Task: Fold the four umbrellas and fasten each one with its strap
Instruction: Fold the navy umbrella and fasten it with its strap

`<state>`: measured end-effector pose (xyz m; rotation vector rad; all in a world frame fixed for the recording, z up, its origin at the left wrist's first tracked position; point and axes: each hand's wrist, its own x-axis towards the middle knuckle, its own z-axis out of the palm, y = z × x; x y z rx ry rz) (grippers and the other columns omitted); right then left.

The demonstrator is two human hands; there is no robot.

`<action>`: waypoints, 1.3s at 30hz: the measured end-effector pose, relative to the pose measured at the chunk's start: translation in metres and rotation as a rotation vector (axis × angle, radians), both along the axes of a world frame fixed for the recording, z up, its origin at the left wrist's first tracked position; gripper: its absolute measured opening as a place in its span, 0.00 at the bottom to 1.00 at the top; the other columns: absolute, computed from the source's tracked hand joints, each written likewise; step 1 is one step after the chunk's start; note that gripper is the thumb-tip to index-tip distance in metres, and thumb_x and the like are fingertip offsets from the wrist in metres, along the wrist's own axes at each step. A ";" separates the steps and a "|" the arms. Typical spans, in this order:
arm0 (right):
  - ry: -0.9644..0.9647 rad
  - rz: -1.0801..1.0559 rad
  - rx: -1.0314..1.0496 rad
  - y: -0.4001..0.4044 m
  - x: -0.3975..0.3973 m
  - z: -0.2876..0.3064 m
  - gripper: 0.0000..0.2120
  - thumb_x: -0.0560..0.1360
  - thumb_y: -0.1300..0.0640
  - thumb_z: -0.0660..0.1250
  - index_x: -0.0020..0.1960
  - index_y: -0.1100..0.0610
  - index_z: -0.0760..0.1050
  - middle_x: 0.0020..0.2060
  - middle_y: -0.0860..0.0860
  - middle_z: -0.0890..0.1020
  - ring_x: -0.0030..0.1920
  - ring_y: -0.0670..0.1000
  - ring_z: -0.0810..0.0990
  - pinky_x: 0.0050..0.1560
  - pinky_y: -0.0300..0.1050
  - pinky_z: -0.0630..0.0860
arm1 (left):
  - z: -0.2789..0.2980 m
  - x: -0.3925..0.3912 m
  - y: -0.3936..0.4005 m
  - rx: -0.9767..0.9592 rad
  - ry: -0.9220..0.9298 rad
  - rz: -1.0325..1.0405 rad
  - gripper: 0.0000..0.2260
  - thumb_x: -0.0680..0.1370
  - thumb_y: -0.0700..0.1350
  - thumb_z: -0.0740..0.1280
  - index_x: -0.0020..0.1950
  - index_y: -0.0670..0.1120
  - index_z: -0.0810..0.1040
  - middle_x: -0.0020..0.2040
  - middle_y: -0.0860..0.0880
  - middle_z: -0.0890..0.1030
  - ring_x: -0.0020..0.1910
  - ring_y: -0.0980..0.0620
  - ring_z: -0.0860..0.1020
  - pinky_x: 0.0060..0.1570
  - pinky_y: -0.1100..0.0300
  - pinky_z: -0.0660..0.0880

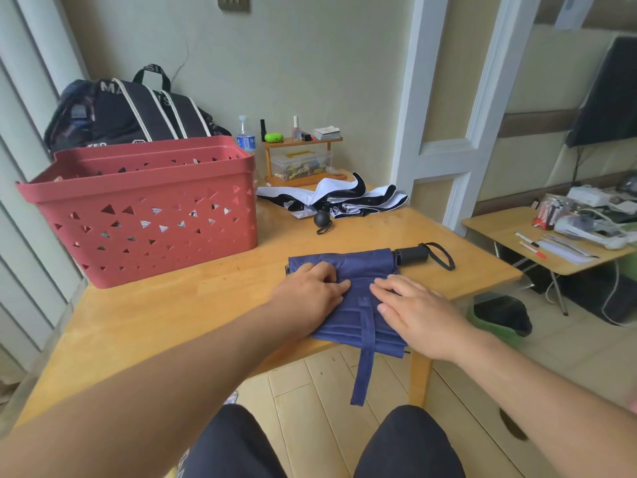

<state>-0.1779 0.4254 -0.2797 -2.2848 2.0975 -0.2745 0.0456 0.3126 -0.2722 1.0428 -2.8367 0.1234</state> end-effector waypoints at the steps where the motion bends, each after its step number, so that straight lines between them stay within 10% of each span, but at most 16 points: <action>1: -0.019 0.001 -0.008 -0.001 -0.001 0.001 0.24 0.87 0.44 0.49 0.82 0.46 0.62 0.78 0.39 0.63 0.80 0.44 0.57 0.78 0.48 0.60 | 0.001 0.003 0.002 -0.013 -0.036 0.006 0.21 0.87 0.57 0.53 0.81 0.61 0.65 0.69 0.51 0.67 0.66 0.46 0.67 0.66 0.50 0.70; 6: -0.081 -0.113 -0.163 -0.041 0.012 0.038 0.15 0.82 0.57 0.58 0.56 0.50 0.84 0.56 0.48 0.83 0.57 0.52 0.80 0.57 0.49 0.77 | 0.005 0.005 0.007 0.054 -0.109 0.040 0.22 0.87 0.60 0.49 0.82 0.66 0.57 0.74 0.53 0.61 0.69 0.46 0.62 0.70 0.50 0.64; 16: -0.190 -0.004 -0.083 -0.047 -0.008 0.019 0.11 0.81 0.56 0.67 0.59 0.47 0.84 0.53 0.42 0.80 0.56 0.44 0.77 0.61 0.40 0.71 | -0.001 0.044 0.009 0.096 0.091 -0.160 0.23 0.83 0.57 0.53 0.76 0.58 0.74 0.76 0.56 0.74 0.73 0.54 0.73 0.73 0.60 0.64; 24: -0.076 -0.009 -0.080 -0.042 -0.008 0.014 0.14 0.84 0.54 0.61 0.65 0.49 0.81 0.60 0.45 0.78 0.61 0.51 0.71 0.68 0.47 0.68 | 0.050 -0.008 -0.024 0.015 0.239 0.088 0.12 0.83 0.54 0.63 0.65 0.57 0.79 0.56 0.49 0.83 0.58 0.44 0.80 0.55 0.50 0.78; 29: -0.063 0.006 -0.091 -0.037 -0.009 0.011 0.17 0.85 0.54 0.59 0.71 0.50 0.78 0.62 0.43 0.75 0.62 0.50 0.69 0.66 0.41 0.65 | 0.055 -0.027 -0.050 0.091 -0.164 0.159 0.38 0.75 0.69 0.70 0.81 0.55 0.64 0.71 0.46 0.74 0.70 0.41 0.72 0.66 0.44 0.74; 37: -0.054 0.062 -0.109 -0.059 -0.010 0.040 0.06 0.80 0.45 0.67 0.52 0.43 0.82 0.47 0.41 0.76 0.52 0.47 0.75 0.56 0.53 0.77 | 0.041 -0.029 -0.071 0.289 -0.198 0.202 0.43 0.70 0.74 0.70 0.78 0.53 0.65 0.66 0.45 0.73 0.63 0.40 0.75 0.64 0.42 0.75; 39: -0.031 0.059 -0.137 -0.077 -0.004 0.044 0.16 0.78 0.40 0.69 0.64 0.41 0.76 0.56 0.43 0.74 0.61 0.50 0.70 0.62 0.54 0.72 | 0.042 -0.031 -0.072 0.308 -0.213 0.199 0.42 0.70 0.73 0.71 0.74 0.50 0.68 0.62 0.45 0.76 0.59 0.41 0.76 0.62 0.43 0.76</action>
